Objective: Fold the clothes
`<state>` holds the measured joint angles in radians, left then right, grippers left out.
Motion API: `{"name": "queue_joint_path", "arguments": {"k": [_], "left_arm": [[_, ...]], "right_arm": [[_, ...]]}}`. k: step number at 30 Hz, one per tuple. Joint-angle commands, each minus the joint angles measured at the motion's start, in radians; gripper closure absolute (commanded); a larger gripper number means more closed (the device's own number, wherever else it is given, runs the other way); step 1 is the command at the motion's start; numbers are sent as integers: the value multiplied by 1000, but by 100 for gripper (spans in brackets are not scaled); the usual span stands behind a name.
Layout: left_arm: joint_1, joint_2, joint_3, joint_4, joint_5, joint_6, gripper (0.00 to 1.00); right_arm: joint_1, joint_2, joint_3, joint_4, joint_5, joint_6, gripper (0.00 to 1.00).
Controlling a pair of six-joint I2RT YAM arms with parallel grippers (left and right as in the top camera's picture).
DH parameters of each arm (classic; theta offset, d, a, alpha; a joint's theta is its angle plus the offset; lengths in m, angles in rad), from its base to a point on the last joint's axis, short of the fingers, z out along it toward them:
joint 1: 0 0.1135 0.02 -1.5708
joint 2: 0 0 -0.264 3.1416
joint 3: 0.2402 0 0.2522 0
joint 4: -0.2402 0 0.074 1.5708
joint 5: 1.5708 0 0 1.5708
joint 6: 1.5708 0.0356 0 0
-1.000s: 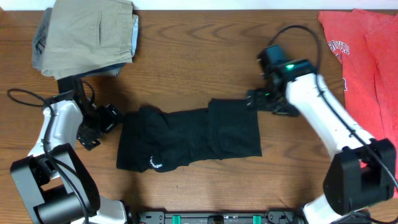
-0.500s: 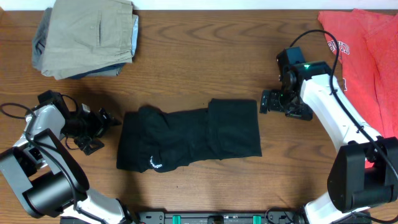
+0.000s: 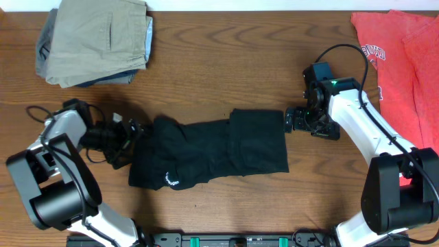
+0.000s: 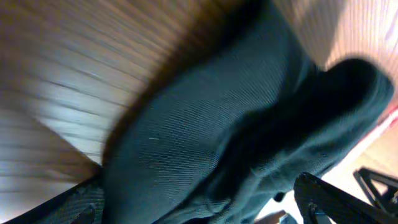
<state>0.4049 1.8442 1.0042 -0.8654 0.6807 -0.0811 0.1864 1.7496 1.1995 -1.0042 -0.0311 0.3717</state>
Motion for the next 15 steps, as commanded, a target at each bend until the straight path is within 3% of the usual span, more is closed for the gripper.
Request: {"name": "queue_joint_path", "arguments": {"k": [1,4,9,15], "left_arm": [[-44,47,-49,14,-37,26,3],[-73,47,-50,14,-37,26,4],[-106,47,-50,14,-38,26,34],[-140,47,-50,15,-38,24,47]], "right_arm": [[4,-5,-5,2,-11,-22,1],[4,-5,-5,2,-11,-22,1],[5,-5,-5,2,-11,-21,1],[5,-5,-5,2,-11,-21,1]]}}
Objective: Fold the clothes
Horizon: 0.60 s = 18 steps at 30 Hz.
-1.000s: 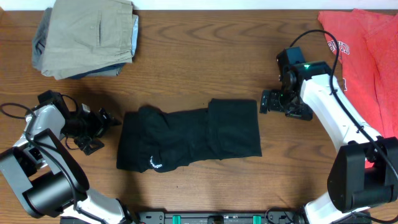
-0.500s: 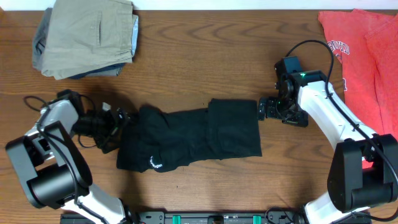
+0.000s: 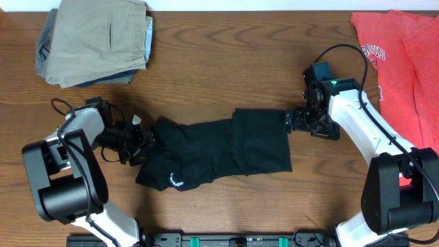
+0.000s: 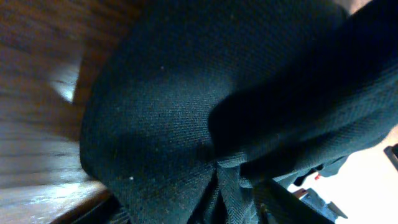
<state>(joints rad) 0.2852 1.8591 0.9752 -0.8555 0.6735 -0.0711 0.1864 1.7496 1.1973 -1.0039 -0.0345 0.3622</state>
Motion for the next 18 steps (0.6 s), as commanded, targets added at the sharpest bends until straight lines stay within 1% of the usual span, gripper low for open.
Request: {"name": "queue_joint_path", "arguments": {"k": [1,2,3,4,5,9,11,14,18], "left_arm": [[-24,32,-21,5,-31,14,50],[-30,32,-21,5,-31,14,55],[-35,32,-21,5,-31,13,63],[-37,32,-21,5,-31,10,77],[-40,32,-21,4,-30,3,94],[-40,30,-18,5,-32,-13,94],[-32,27,-3,0,-58,-21,94],[-10,19,39,-32,-118,-66,94],[22,-6,116,-103,-119,-65,94]], "right_arm": [[5,-5,-3,1,-8,-12,1],[5,-5,-3,1,-8,-12,1],[5,-5,-2,1,-8,-12,1],[5,-5,-2,2,-8,-12,1],[5,-5,-2,1,-8,-12,1],[5,-5,-2,0,-10,-12,1],[5,-5,-2,-3,-15,-12,1],[5,-5,-2,-7,-19,-12,1],[5,-5,-3,-6,-47,-12,1]]}}
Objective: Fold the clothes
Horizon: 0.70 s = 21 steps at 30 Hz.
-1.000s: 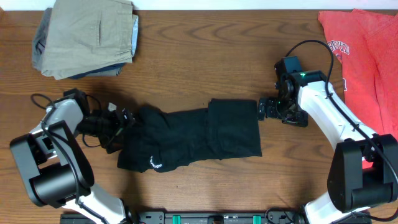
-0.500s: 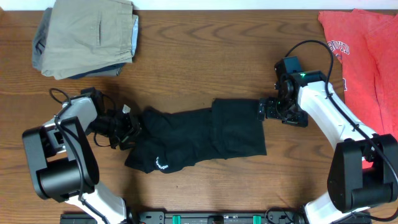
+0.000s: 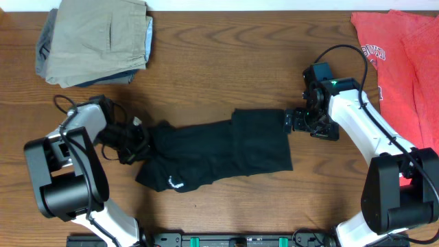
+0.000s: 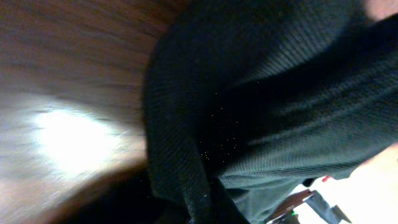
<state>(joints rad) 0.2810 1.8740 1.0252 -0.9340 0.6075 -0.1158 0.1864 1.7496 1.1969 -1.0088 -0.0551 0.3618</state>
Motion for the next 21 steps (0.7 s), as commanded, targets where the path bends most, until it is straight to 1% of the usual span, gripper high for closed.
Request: {"name": "queue_joint_path", "arguments": {"k": [1,6,10,14,18,21], "left_arm": [[30,-29,84,-41,-61,-20,94],[31,-94,203,-161,-180,-28,94],[29,-163,271,-220,-182,-29,94],[14,-249,294,-243,-178,-76,94],[-59,-341,294,-249,-118,-89,94],[-167,-404,294,-248,-110,-120,94]], "right_arm": [[6,-5,-2,-1,-32,-12,1],[19,-4,-2,11,-32,-11,1],[43,-4,-3,27,-46,-11,1],[89,-3,-21,76,-82,-11,1],[145,10,-57,148,-75,-11,1],[170,19,-89,190,-76,5,1]]}}
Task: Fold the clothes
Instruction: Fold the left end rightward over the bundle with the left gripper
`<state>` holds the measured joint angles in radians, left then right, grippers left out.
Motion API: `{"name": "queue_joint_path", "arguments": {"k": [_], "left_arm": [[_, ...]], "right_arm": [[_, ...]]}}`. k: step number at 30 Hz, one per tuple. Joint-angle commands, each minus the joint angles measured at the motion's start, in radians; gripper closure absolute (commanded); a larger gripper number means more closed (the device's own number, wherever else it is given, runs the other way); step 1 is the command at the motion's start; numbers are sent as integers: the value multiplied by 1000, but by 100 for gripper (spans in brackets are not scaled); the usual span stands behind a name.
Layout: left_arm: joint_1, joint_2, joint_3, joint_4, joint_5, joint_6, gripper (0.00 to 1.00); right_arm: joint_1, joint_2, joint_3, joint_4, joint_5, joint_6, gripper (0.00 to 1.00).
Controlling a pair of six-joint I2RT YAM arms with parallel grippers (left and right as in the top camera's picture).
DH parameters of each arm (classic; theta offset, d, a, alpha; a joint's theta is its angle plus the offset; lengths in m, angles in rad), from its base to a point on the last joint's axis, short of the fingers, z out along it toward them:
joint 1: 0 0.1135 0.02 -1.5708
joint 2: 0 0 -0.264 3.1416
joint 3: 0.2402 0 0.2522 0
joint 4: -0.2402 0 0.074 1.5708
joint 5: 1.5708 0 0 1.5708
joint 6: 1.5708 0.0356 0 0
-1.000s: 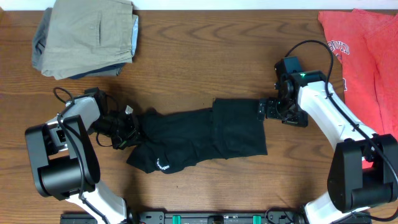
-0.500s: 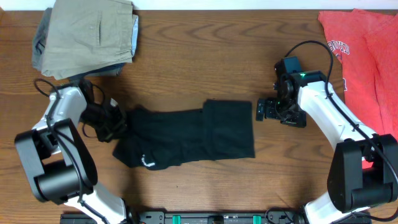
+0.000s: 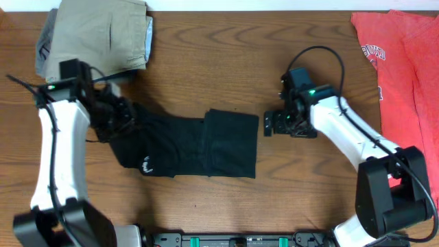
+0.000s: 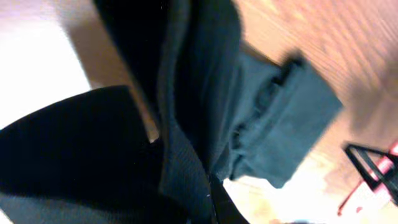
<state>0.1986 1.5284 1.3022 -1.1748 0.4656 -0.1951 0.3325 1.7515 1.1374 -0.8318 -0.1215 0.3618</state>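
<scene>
A black garment (image 3: 199,144) lies stretched across the table's middle, its right part folded into a square panel. My left gripper (image 3: 118,118) is shut on the garment's left end, which is bunched and raised toward it. In the left wrist view the dark cloth (image 4: 273,118) runs from the jaws out to the folded far end; the gripper (image 4: 199,211) itself is buried in fabric. My right gripper (image 3: 269,124) stands just off the garment's right edge, apart from it, fingers seeming open and empty.
A stack of folded khaki and blue clothes (image 3: 96,38) sits at the back left, close behind my left arm. A red T-shirt (image 3: 405,62) lies spread at the right edge. Bare wooden table (image 3: 206,62) stretches between them.
My left gripper has moved up and left with the garment's end, and the whole garment now lies further left. My right gripper has also moved left, now a little apart from the cloth's right edge.
The left gripper stood at the bunched left end of the black garment through all three earlier moments, shifting slightly, while the right gripper stayed against the right edge. By now the garment has been shifted leftward and the right gripper has followed it.
</scene>
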Motion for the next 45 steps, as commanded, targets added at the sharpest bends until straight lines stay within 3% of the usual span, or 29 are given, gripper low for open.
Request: {"name": "queue_joint_path", "arguments": {"k": [1,8,13,26,34,37,40,45], "left_arm": [[-122,-73,17,-6,32,-40,94],[-421,-77,8,99,24,-144,94],[-556,-10,5,175,4,-199,94],[-723,251,4,327,5,-256,94],[-789,314,4,413,5,-305,93],[-809,314,4,449,5,-317,83],[-816,314,5,459,5,-324,51],[-803,302,5,450,6,-342,47]], "right_arm": [[27,21,-34,13,-10,14,1],[27,34,-35,5,-51,26,1],[26,34,-35,1,-70,22,1],[26,34,-35,-11,-71,22,1],[26,34,-35,-6,-70,23,1],[26,34,-35,-8,-70,23,1],[26,34,-35,-10,-70,23,1],[-6,32,-32,-34,-88,26,1]]}}
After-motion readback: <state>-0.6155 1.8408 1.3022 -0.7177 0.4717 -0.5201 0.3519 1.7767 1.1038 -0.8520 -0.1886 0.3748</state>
